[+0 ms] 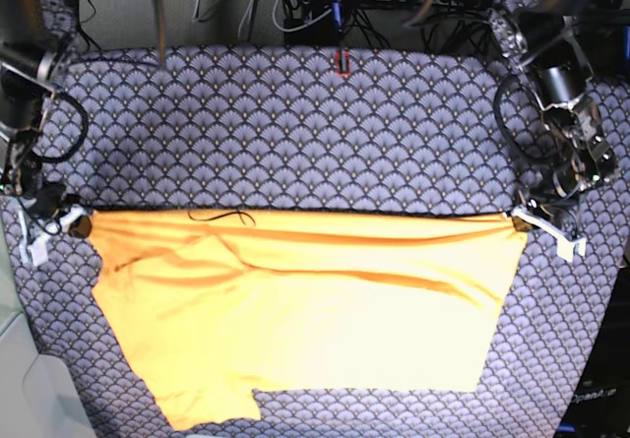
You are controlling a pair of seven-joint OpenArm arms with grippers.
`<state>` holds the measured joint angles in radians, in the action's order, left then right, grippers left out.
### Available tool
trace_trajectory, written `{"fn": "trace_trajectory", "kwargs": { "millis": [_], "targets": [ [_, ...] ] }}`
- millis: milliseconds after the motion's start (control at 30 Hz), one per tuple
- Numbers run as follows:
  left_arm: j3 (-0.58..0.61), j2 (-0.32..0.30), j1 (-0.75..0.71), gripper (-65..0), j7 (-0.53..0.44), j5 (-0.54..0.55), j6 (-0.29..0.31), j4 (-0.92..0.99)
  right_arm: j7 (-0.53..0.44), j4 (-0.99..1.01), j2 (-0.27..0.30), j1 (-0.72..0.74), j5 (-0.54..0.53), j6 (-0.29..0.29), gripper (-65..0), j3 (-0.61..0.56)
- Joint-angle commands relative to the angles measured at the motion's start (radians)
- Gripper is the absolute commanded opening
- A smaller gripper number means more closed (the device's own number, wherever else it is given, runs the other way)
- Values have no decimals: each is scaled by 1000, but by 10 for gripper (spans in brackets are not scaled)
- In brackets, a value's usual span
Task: Fold the T-shirt properly
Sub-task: 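Pull the held edge away from the hem with both grippers, then drag the shirt further with both grippers, unfolding it flat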
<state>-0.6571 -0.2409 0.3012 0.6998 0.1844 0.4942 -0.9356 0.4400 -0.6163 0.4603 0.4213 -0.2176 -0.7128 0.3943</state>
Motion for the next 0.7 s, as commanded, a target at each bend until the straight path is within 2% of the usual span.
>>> {"fn": "trace_trajectory", "kwargs": {
  "millis": [0, 167, 300, 467, 667],
  "targets": [
    [3, -42, 19, -650, -22, -9, -19, -16, 13, -55, 27, -11, -6, 15, -650, 5],
    [50, -45, 3, -650, -22, -4, -19, -18, 121, -354, 1, -183, -118, 15, -650, 5],
    [52, -45, -1, -650, -13, -1, -19, -18, 197, -551, -18, -278, -156, 15, -650, 5],
    [49, -68, -23, -650, 64, 0, -19, -29, 233, -637, -42, -321, -168, 15, -650, 39],
    [50, -94, -110, -650, 113, 0, -19, -179, 237, -641, -45, -329, -168, 15, -650, 79]
  ]
}}
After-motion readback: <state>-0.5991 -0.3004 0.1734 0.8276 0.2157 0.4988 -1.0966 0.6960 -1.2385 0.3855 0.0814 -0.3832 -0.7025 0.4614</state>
